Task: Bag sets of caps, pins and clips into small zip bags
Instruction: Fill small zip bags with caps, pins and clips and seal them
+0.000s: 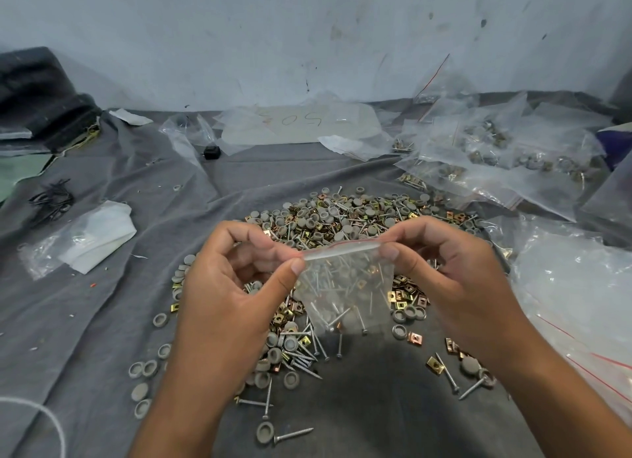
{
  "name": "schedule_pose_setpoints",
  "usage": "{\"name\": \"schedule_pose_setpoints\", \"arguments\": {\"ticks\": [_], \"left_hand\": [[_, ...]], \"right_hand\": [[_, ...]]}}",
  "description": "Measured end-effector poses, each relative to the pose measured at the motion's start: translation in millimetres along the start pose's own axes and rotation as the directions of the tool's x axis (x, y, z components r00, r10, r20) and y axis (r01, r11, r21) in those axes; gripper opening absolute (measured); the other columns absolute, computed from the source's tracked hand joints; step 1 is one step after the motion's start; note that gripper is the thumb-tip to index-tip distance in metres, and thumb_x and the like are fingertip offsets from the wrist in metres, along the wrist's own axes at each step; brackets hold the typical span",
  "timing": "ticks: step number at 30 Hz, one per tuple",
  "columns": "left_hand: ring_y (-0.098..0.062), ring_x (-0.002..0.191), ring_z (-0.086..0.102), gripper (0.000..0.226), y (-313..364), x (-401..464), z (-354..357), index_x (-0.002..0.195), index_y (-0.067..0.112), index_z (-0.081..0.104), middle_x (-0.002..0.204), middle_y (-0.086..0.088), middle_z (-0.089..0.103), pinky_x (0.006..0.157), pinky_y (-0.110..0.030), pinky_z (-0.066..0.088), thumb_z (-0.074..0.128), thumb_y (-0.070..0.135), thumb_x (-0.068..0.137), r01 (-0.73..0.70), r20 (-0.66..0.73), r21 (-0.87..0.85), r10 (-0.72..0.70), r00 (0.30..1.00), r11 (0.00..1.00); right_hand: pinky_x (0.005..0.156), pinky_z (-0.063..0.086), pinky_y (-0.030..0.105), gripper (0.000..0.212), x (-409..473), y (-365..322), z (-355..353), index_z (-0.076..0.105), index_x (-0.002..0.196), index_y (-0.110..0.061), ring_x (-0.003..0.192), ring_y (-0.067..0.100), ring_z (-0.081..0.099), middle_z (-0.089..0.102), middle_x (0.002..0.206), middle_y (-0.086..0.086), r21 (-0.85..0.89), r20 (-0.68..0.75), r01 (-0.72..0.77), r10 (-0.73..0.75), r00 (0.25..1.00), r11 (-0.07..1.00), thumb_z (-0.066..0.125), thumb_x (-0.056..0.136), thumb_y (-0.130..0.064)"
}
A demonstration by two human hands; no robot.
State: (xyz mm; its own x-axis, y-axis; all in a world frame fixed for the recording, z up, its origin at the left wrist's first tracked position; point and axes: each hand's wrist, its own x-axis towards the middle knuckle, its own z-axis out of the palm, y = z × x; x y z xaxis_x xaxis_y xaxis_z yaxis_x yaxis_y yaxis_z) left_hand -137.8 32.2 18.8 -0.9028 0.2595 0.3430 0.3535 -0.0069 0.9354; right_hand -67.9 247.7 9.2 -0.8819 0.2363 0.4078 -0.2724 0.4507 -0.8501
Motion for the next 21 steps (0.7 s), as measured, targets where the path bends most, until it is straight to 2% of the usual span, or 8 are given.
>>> {"name": "schedule_pose_setpoints", "arguments": {"ticks": [4, 7, 10, 13, 18, 21], "left_hand": [[-0.023, 0.09, 0.069, 0.028, -2.4, 0.0, 1.7, 0.096, 0.021, 0.056, 0.092, -0.004, 0.073, 0.084, -0.042, 0.052, 0.076, 0.022, 0.078, 0.004, 0.025, 0.001, -0.004, 1.0, 1.0], [-0.023, 0.093, 0.069, 0.031, -2.4, -0.9, 4.3, 0.103, 0.024, 0.057, 0.101, -0.002, 0.074, 0.083, -0.043, 0.053, 0.075, 0.02, 0.079, 0.006, 0.068, -0.005, -0.006, 0.998, 1.0], [-0.02, 0.091, 0.07, 0.038, -0.8, -2.4, 7.9, 0.105, 0.023, 0.056, 0.102, -0.001, 0.075, 0.075, -0.026, 0.055, 0.08, 0.016, 0.076, -0.013, 0.088, -0.005, 0.013, 0.996, 1.0], [-0.019, 0.088, 0.071, 0.038, -0.5, -3.7, 9.3, 0.103, 0.031, 0.058, 0.093, 0.001, 0.077, 0.074, -0.03, 0.053, 0.08, 0.019, 0.075, -0.024, 0.076, 0.027, 0.022, 0.997, 0.999], [-0.016, 0.084, 0.07, 0.034, 0.7, -4.0, 7.7, 0.1, 0.035, 0.058, 0.09, 0.001, 0.076, 0.073, -0.026, 0.049, 0.079, 0.021, 0.077, -0.053, 0.054, 0.048, 0.05, 0.997, 0.997], [-0.017, 0.082, 0.069, 0.033, -0.6, -4.6, 8.4, 0.099, 0.033, 0.056, 0.089, 0.001, 0.075, 0.073, -0.025, 0.048, 0.078, 0.02, 0.078, -0.057, 0.064, 0.058, 0.053, 0.997, 0.997]], "right_hand": [[0.059, 0.05, 0.026, 0.013, -0.6, -0.5, 1.8, 0.068, 0.093, -0.034, 0.068, 0.013, 0.059, 0.068, 0.082, -0.013, -0.035, -0.018, 0.01, -0.011, 1.0, 0.999, 0.064, 0.092, -0.047], [0.056, 0.046, 0.025, 0.016, -2.5, -2.8, 4.4, 0.065, 0.092, -0.035, 0.065, 0.011, 0.055, 0.063, 0.078, -0.014, -0.04, -0.023, 0.024, -0.025, 0.999, 0.999, 0.057, 0.095, -0.049], [0.055, 0.046, 0.036, 0.017, -3.3, -4.3, 5.6, 0.063, 0.092, -0.036, 0.064, 0.017, 0.053, 0.061, 0.078, -0.013, -0.022, -0.015, 0.012, -0.013, 1.0, 1.0, 0.054, 0.094, -0.051], [0.057, 0.045, 0.042, 0.016, -4.0, -5.1, 6.8, 0.063, 0.093, -0.038, 0.065, 0.023, 0.052, 0.062, 0.08, -0.01, -0.001, -0.005, 0.0, 0.0, 1.0, 1.0, 0.055, 0.093, -0.051], [0.065, 0.049, 0.032, 0.016, -4.8, -4.6, 6.1, 0.064, 0.098, -0.037, 0.075, 0.012, 0.058, 0.065, 0.085, -0.012, 0.052, 0.028, -0.007, 0.006, 1.0, 0.999, 0.059, 0.091, -0.051], [0.071, 0.055, 0.04, 0.025, -5.6, -5.8, 9.4, 0.063, 0.107, -0.04, 0.084, 0.018, 0.064, 0.067, 0.095, -0.012, 0.035, 0.081, -0.012, 0.009, 0.997, 0.999, 0.066, 0.086, -0.054]]}}
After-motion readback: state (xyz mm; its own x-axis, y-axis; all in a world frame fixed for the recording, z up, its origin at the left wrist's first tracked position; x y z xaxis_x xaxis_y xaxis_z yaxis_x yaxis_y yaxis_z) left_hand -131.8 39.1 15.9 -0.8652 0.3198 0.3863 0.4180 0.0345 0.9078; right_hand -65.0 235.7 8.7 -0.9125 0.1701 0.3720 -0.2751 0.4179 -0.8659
